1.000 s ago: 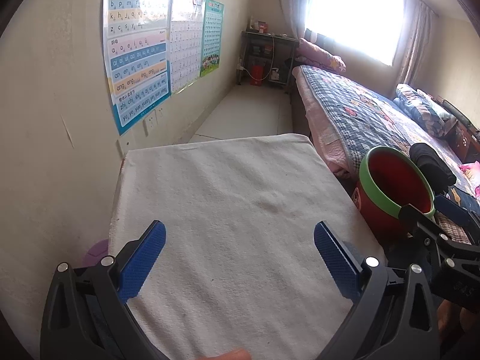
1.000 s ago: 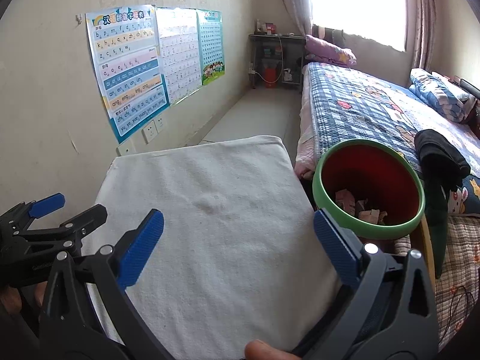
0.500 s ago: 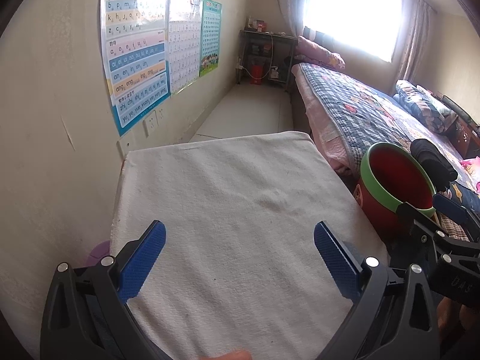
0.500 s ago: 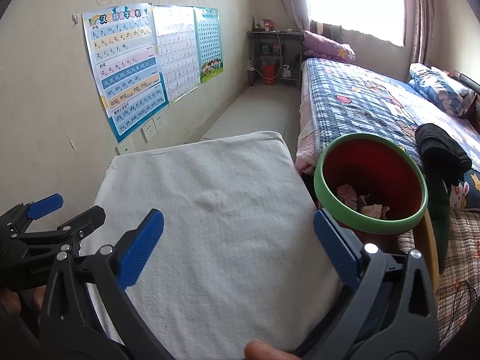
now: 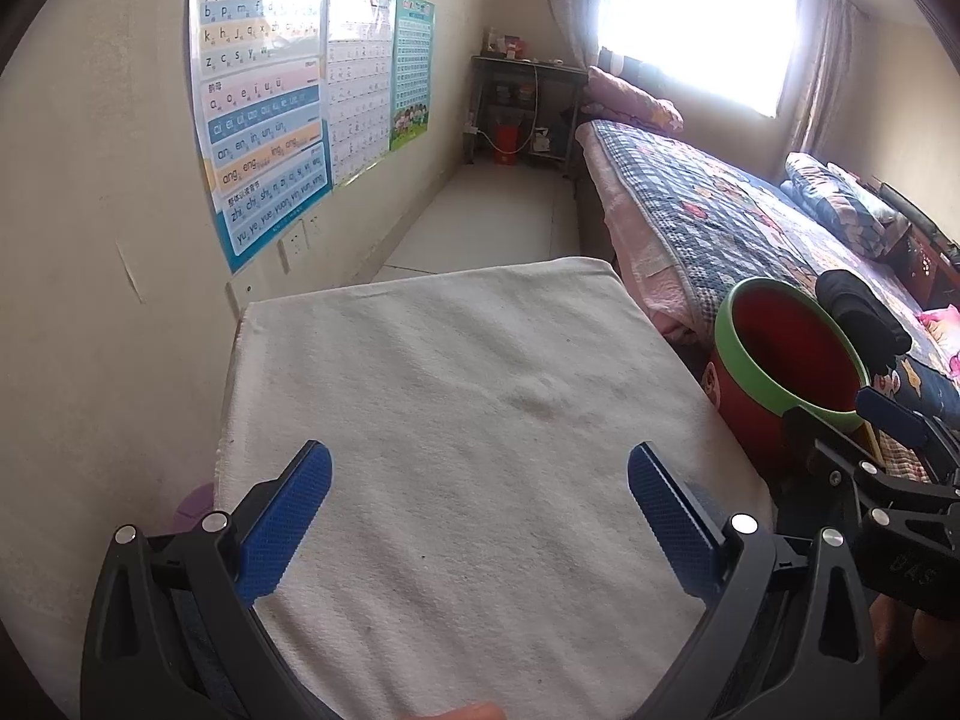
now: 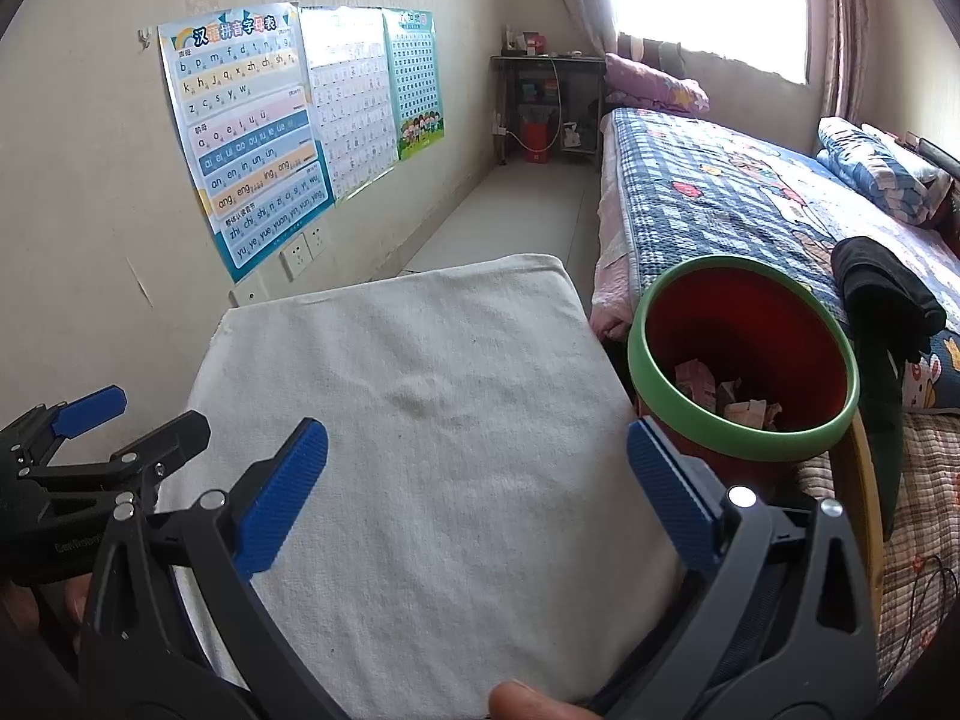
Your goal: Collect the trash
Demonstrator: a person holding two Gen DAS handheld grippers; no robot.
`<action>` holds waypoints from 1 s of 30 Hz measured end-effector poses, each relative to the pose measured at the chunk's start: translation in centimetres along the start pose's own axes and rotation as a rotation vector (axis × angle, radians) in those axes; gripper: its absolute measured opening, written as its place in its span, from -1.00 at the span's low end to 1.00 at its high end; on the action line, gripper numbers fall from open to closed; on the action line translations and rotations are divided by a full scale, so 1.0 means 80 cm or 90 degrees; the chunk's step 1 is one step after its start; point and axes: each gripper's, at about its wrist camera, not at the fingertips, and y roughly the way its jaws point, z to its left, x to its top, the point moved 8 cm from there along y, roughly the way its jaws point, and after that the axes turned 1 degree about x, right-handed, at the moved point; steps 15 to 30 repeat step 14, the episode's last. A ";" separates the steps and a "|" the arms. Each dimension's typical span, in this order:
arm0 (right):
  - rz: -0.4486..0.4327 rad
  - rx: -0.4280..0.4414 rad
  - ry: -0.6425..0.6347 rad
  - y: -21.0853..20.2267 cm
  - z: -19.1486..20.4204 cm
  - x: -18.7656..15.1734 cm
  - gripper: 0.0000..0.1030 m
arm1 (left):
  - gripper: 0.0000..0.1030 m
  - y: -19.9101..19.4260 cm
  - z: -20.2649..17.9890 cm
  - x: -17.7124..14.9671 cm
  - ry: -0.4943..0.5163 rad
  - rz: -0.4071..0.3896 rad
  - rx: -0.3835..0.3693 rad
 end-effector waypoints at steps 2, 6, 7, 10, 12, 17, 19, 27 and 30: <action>0.001 0.001 0.000 0.000 0.000 0.000 0.90 | 0.84 0.000 -0.001 -0.001 0.000 0.000 0.000; 0.001 0.000 0.000 0.000 0.000 0.000 0.90 | 0.84 -0.002 -0.002 0.003 0.002 -0.016 0.001; 0.001 0.000 0.000 0.001 0.000 -0.001 0.90 | 0.84 -0.002 -0.003 0.003 0.003 -0.016 -0.002; 0.003 0.001 -0.001 0.002 0.001 -0.002 0.90 | 0.84 0.002 -0.003 0.001 0.008 -0.009 0.010; 0.004 0.001 -0.002 0.002 0.002 -0.004 0.90 | 0.84 0.003 -0.001 -0.001 0.003 -0.006 0.012; 0.005 0.001 -0.002 0.003 0.002 -0.004 0.90 | 0.84 0.003 0.001 -0.002 0.000 -0.003 0.016; 0.005 0.001 -0.002 0.003 0.002 -0.004 0.90 | 0.84 0.003 0.001 -0.002 0.000 -0.003 0.016; 0.005 0.001 -0.002 0.003 0.002 -0.004 0.90 | 0.84 0.003 0.001 -0.002 0.000 -0.003 0.016; 0.005 0.001 -0.002 0.003 0.002 -0.004 0.90 | 0.84 0.003 0.001 -0.002 0.000 -0.003 0.016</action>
